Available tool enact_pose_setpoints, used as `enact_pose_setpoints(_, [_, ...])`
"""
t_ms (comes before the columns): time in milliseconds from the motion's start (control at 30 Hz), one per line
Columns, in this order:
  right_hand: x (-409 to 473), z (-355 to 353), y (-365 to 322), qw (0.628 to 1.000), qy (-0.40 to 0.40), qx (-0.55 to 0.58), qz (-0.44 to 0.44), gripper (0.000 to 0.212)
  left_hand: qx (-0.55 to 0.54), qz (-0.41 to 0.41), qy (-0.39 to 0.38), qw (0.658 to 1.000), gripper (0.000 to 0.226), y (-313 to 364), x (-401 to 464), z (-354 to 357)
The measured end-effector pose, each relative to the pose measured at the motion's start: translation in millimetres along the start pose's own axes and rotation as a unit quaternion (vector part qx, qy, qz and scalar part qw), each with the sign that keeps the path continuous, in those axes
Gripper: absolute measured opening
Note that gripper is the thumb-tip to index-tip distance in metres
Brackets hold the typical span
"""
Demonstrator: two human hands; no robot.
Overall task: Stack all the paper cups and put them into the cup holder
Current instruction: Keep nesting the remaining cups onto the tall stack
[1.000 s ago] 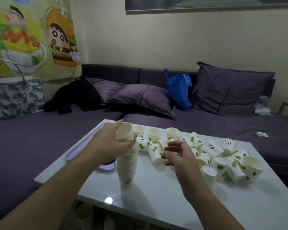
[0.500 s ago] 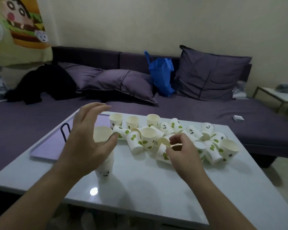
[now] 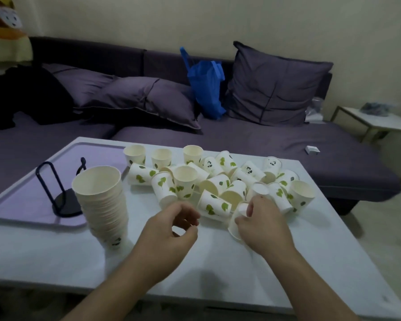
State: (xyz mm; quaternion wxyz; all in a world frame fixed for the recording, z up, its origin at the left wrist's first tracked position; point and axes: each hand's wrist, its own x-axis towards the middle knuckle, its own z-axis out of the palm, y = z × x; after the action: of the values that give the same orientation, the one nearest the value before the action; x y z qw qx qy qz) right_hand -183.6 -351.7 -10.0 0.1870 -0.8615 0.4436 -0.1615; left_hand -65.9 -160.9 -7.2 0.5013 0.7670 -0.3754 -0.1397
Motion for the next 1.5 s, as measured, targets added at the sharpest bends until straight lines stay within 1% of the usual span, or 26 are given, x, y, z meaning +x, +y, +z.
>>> enact_pose_setpoints(100, [-7, -20, -3, 0.999, -0.002, 0.028, 0.019, 0.019, 0.004, -0.035, -0.016, 0.999, 0.022, 0, 0, 6])
enact_pose_setpoints(167, [-12, -32, -4, 0.996, -0.003, 0.087, 0.023, 0.025, -0.005, -0.063, -0.053, 0.997, 0.027, 2, -2, 10])
enact_pose_setpoints(200, [-14, -36, -6, 0.99, -0.023, 0.139, 0.022, 0.03, -0.01, -0.072, -0.076, 0.994, 0.034, 3, -3, 13])
enact_pose_setpoints(233, [-16, -37, -9, 0.976, -0.059, 0.21, 0.019, 0.038, -0.018, -0.079, -0.097, 0.992, 0.042, 3, -4, 16])
enact_pose_setpoints(300, [-19, -34, -13, 0.919, -0.15, 0.365, 0.006, 0.051, -0.068, -0.095, -0.114, 0.987, 0.058, 3, -6, 20])
enact_pose_setpoints(333, [-19, -31, -13, 0.89, -0.185, 0.416, 0.005, 0.051, -0.102, -0.105, -0.108, 0.983, 0.062, 4, -8, 19])
enact_pose_setpoints(367, [-20, -28, -14, 0.871, -0.21, 0.444, 0.003, 0.045, -0.135, -0.113, -0.094, 0.98, 0.065, 4, -8, 17])
enact_pose_setpoints(433, [-22, -25, -16, 0.851, -0.241, 0.466, 0.001, 0.035, -0.183, -0.128, -0.064, 0.973, 0.064, 3, -7, 12])
enact_pose_setpoints(500, [-23, -22, -16, 0.84, -0.278, 0.467, -0.001, 0.039, -0.226, -0.148, -0.04, 0.962, 0.054, 2, -7, 5])
enact_pose_setpoints(533, [-23, -21, -16, 0.844, -0.287, 0.454, 0.001, 0.043, -0.241, -0.16, -0.027, 0.957, 0.049, 2, -7, 2])
enact_pose_setpoints(567, [-23, -19, -17, 0.856, -0.279, 0.435, 0.004, 0.043, -0.242, -0.167, -0.015, 0.956, 0.046, 1, -6, -1])
enact_pose_setpoints(600, [-21, -16, -17, 0.879, -0.249, 0.406, 0.007, 0.04, -0.229, -0.168, -0.002, 0.959, 0.043, 0, -6, -4])
enact_pose_setpoints(633, [-19, -13, -17, 0.91, -0.2, 0.363, 0.008, 0.033, -0.204, -0.166, 0.013, 0.965, 0.042, -2, -6, -6])
enact_pose_setpoints(700, [-11, -8, -16, 0.975, -0.073, 0.208, -0.016, 0.016, -0.144, -0.153, 0.031, 0.977, 0.045, -6, -6, -11])
enact_pose_setpoints(733, [-6, -5, -16, 0.99, -0.035, 0.126, -0.05, 0.018, -0.12, -0.146, 0.036, 0.981, 0.047, -9, -6, -13])
enact_pose_setpoints(767, [-1, 0, -15, 0.994, -0.019, 0.062, -0.089, 0.032, -0.102, -0.14, 0.04, 0.984, 0.049, -10, -7, -14])
enact_pose_setpoints(800, [3, 7, -13, 0.992, -0.019, 0.027, -0.12, 0.046, -0.086, -0.136, 0.043, 0.986, 0.051, -11, -8, -15])
enact_pose_setpoints(867, [6, 19, -16, 0.986, -0.036, -0.013, -0.162, 0.064, -0.054, -0.132, 0.043, 0.989, 0.055, -13, -10, -17])
enact_pose_setpoints(933, [4, 33, -21, 0.979, -0.056, -0.048, -0.188, 0.073, -0.029, -0.125, 0.039, 0.991, 0.063, -13, -12, -19])
enact_pose_setpoints(1033, [0, 45, -29, 0.977, -0.058, -0.091, -0.185, 0.08, -0.002, -0.109, 0.03, 0.994, 0.07, -12, -14, -23])
enact_pose_setpoints(1100, [0, 48, -32, 0.977, -0.068, -0.099, -0.177, 0.072, 0.01, -0.096, 0.019, 0.995, 0.071, -8, -17, -25])
enact_pose_setpoints(1167, [-2, 49, -33, 0.974, -0.105, -0.103, -0.175, 0.067, 0.022, -0.071, 0.007, 0.997, 0.072, -3, -19, -27])
enact_pose_setpoints(1267, [-6, 49, -37, 0.973, -0.13, -0.088, -0.168, 0.059, 0.032, -0.004, 0.019, 0.999, 0.072, 10, -23, -35])
enact_pose_setpoints(1333, [-7, 44, -40, 0.984, -0.114, -0.024, -0.136, 0.054, 0.03, 0.044, 0.05, 0.997, 0.072, 23, -25, -47])
enact_pose_setpoints(1400, [-6, 37, -44, 0.99, -0.077, 0.059, -0.105, 0.051, 0.014, 0.086, 0.097, 0.991, 0.071, 39, -24, -66])
enact_pose_setpoints(1500, [-10, 27, -49, 0.984, -0.051, 0.146, -0.09, 0.051, -0.021, 0.129, 0.19, 0.973, 0.068, 57, -20, -101])
